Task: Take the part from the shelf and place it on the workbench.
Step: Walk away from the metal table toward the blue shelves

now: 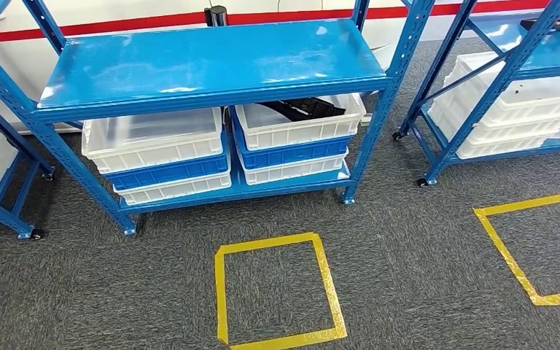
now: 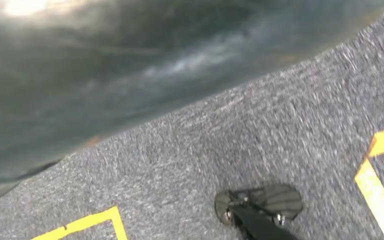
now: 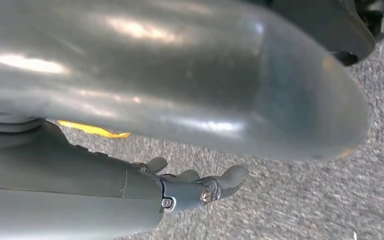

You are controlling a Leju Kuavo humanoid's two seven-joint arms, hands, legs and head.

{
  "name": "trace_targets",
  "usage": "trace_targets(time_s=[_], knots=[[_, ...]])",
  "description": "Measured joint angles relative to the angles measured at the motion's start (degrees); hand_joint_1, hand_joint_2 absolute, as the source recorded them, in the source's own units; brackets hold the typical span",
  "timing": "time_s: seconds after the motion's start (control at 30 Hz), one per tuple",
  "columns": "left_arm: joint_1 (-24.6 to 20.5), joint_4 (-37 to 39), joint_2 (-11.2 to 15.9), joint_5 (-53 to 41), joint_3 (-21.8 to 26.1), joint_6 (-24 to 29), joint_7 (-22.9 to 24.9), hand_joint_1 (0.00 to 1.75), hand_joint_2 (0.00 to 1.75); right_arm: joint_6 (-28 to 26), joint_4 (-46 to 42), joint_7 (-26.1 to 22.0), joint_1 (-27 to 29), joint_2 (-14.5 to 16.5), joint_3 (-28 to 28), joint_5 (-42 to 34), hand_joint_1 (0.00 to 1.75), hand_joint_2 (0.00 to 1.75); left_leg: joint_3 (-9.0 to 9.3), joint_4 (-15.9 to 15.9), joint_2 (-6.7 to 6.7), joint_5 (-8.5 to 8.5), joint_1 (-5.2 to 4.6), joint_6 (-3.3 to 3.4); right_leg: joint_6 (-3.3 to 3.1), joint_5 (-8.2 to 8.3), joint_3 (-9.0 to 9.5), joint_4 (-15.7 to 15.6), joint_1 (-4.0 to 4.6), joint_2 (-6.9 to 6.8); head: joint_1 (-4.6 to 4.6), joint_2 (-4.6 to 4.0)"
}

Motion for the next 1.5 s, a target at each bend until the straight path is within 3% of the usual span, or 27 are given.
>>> trace_targets(time_s=[0.03, 0.1, 0.17, 0.23, 0.3, 0.33, 0.37, 0.43, 0.5, 0.53, 0.6, 0.67, 0.73, 0.77, 0.8, 0.9, 0.97, 1.1, 1.3, 1.5], knots=[[-0.01, -0.01, -0.01, 0.01, 0.00, 0.01, -0.01, 0.00, 0.00, 0.00, 0.00, 0.00, 0.03, 0.00, 0.00, 0.00, 0.00, 0.00, 0.03, -0.19, 0.67, 0.13, 0.00, 0.53, 0.08, -0.64, -0.74, 1.13, 0.03, -1.40, 0.13, 0.00], [0.09, -0.02, 0.00, 0.02, 0.01, 0.02, -0.01, 0.00, 0.00, 0.00, 0.00, 0.00, -0.14, 0.00, 0.00, 0.04, 0.00, 0.00, 0.04, -0.42, 2.07, 0.24, -0.09, 1.28, -0.25, -3.38, -3.46, 6.58, 0.14, -4.99, 0.38, 0.00], [0.21, -0.02, 0.00, 0.02, 0.02, 0.01, 0.02, 0.00, 0.00, 0.00, 0.00, 0.00, -0.31, 0.00, 0.00, 0.12, 0.00, 0.00, -0.08, -0.41, 3.64, 0.16, -0.27, 1.52, -0.44, -6.37, -7.20, 13.97, 0.13, -6.12, 0.48, 0.00], [0.20, -0.02, -0.02, 0.02, 0.03, 0.00, 0.04, 0.00, 0.00, -0.01, 0.00, 0.00, -0.22, -0.01, 0.00, 0.17, 0.00, 0.00, -0.14, -0.39, 5.08, 0.10, -0.34, 1.54, 0.09, -6.79, -8.27, 16.30, 0.13, -6.30, 0.50, 0.00], [0.18, -0.02, -0.11, 0.02, 0.03, 0.00, 0.05, 0.00, 0.00, -0.03, 0.00, 0.00, -0.13, -0.04, 0.00, 0.21, 0.00, 0.00, -0.07, -0.39, 6.35, 0.01, -0.34, 1.40, 0.93, -4.41, -4.80, 10.11, 0.15, -7.29, 0.54, 0.00], [0.17, -0.02, -0.16, 0.02, 0.03, 0.00, 0.05, 0.00, 0.00, -0.04, 0.00, 0.00, -0.18, -0.07, 0.00, 0.24, 0.00, 0.00, 0.02, -0.39, 6.90, -0.07, -0.40, 1.28, 1.09, -3.07, -2.46, 5.81, 0.23, -8.69, 0.58, 0.00], [0.18, -0.02, -0.21, 0.02, 0.03, 0.00, 0.05, 0.00, 0.00, -0.04, 0.00, 0.00, -0.30, -0.08, 0.00, 0.27, 0.00, 0.00, 0.17, -0.38, 7.44, -0.22, -0.56, 1.04, 1.09, -2.06, -0.65, 2.49, 0.37, -10.10, 0.59, 0.00], [0.20, -0.02, -0.24, 0.02, 0.03, 0.00, 0.05, 0.00, 0.00, -0.05, 0.00, 0.00, -0.54, -0.09, 0.00, 0.30, 0.00, 0.00, 0.60, -0.41, 8.38, -0.58, -0.81, 0.39, 0.42, -1.15, 0.72, -0.12, 0.71, -11.52, 0.54, 0.00], [0.11, -0.02, -0.27, 0.02, 0.03, 0.00, 0.06, 0.00, 0.00, -0.08, 0.00, 0.00, -0.50, -0.14, 0.00, 0.31, 0.00, 0.00, 1.24, -0.67, 9.42, -0.80, -0.74, -0.29, -0.30, -0.78, 0.57, -0.11, 0.96, -10.44, 0.50, 0.00], [0.01, -0.02, -0.28, 0.02, 0.03, 0.00, 0.05, 0.00, 0.00, -0.09, 0.00, -0.01, -0.41, -0.16, -0.01, 0.32, 0.00, 0.00, 1.54, -0.57, 9.19, -1.06, -0.57, -0.70, -0.70, -0.56, 0.73, -0.28, 0.74, -9.75, 0.45, 0.00], [-0.06, -0.02, -0.28, 0.02, 0.03, 0.00, 0.06, 0.00, 0.00, -0.17, 0.00, -0.08, -0.32, -0.16, -0.01, 0.50, 0.00, 0.00, 1.20, 1.15, 6.78, -2.51, -0.27, -1.28, -1.28, -0.25, 1.35, -0.62, 0.14, -8.71, 0.16, 0.00], [-0.03, -0.01, -0.27, 0.02, 0.02, -0.02, 0.08, 0.00, 0.00, -0.36, 0.00, -0.30, -0.30, -0.09, -0.01, 0.82, 0.00, 0.00, -1.54, 7.20, 3.66, -5.89, -0.12, -1.55, -1.68, -0.16, 1.73, -0.74, -0.15, -7.80, -0.21, 0.00], [0.14, 0.00, -0.28, 0.02, 0.02, -0.05, 0.12, 0.00, 0.00, -0.51, 0.00, -0.52, -0.29, -0.03, -0.01, 1.03, 0.00, 0.00, -5.60, 14.63, 2.50, -8.53, -0.13, -1.62, -1.91, -0.28, 1.88, -0.71, -0.05, -6.78, -0.32, 0.00], [0.24, 0.01, -0.28, 0.04, 0.02, -0.07, 0.14, 0.00, 0.00, -0.49, 0.00, -0.61, -0.27, -0.03, -0.01, 1.10, 0.00, 0.00, -6.73, 16.08, 2.37, -8.27, -0.11, -1.61, -2.00, -0.37, 2.01, -0.69, -0.02, -6.27, -0.33, 0.00], [0.30, 0.01, -0.27, 0.08, 0.03, -0.09, 0.14, 0.00, 0.00, -0.38, 0.00, -0.69, -0.25, -0.05, -0.01, 1.21, 0.00, 0.00, -6.62, 14.84, 2.35, -6.63, -0.07, -1.55, -2.02, -0.48, 2.21, -0.67, -0.02, -5.80, -0.33, 0.00], [0.32, 0.01, -0.20, 0.18, 0.03, -0.28, 0.13, 0.00, 0.00, 0.01, 0.01, -0.92, -0.25, -0.05, -0.01, 1.50, 0.00, 0.00, -2.68, 4.67, 2.17, -0.37, 0.10, -1.32, -1.64, -0.93, 2.77, -0.58, 0.02, -4.92, -0.37, 0.00], [0.23, 0.01, -0.23, 0.18, 0.02, -0.63, 0.09, 0.00, 0.00, 0.24, 0.01, -1.02, -0.27, -0.08, 0.00, 1.55, 0.00, 0.00, -1.10, 0.69, 1.86, 0.94, 0.13, -1.13, -1.25, -1.35, 2.68, -0.35, 0.39, -4.70, -0.41, 0.00], [0.14, 0.02, -0.47, 0.15, 0.03, -1.04, 0.05, 0.00, 0.00, 0.81, 0.01, -1.04, -0.20, -0.39, 0.00, 1.51, 0.00, 0.00, -0.96, -0.27, 1.64, 0.97, -0.16, -0.99, -1.86, -1.67, 2.16, -0.45, 0.45, -4.70, -0.41, 0.00], [0.16, 0.03, -0.46, 0.15, 0.03, -1.20, 0.11, 0.00, 0.00, 1.06, 0.00, -1.01, -0.21, -0.52, 0.00, 1.44, 0.00, 0.00, -1.14, -0.23, 1.56, 0.92, -0.55, -0.47, -1.41, -1.35, 2.27, -1.02, 0.18, -4.75, -0.41, 0.00], [0.15, 0.01, -0.46, 0.01, 0.03, -1.44, 0.14, 0.00, 0.00, 1.06, 0.00, -0.80, -0.20, -0.68, 0.00, 1.66, 0.00, 0.00, -1.16, -0.18, 1.58, 0.82, -0.64, -0.21, -0.51, -1.30, 2.26, -1.14, 0.12, -4.76, -0.45, 0.00]])
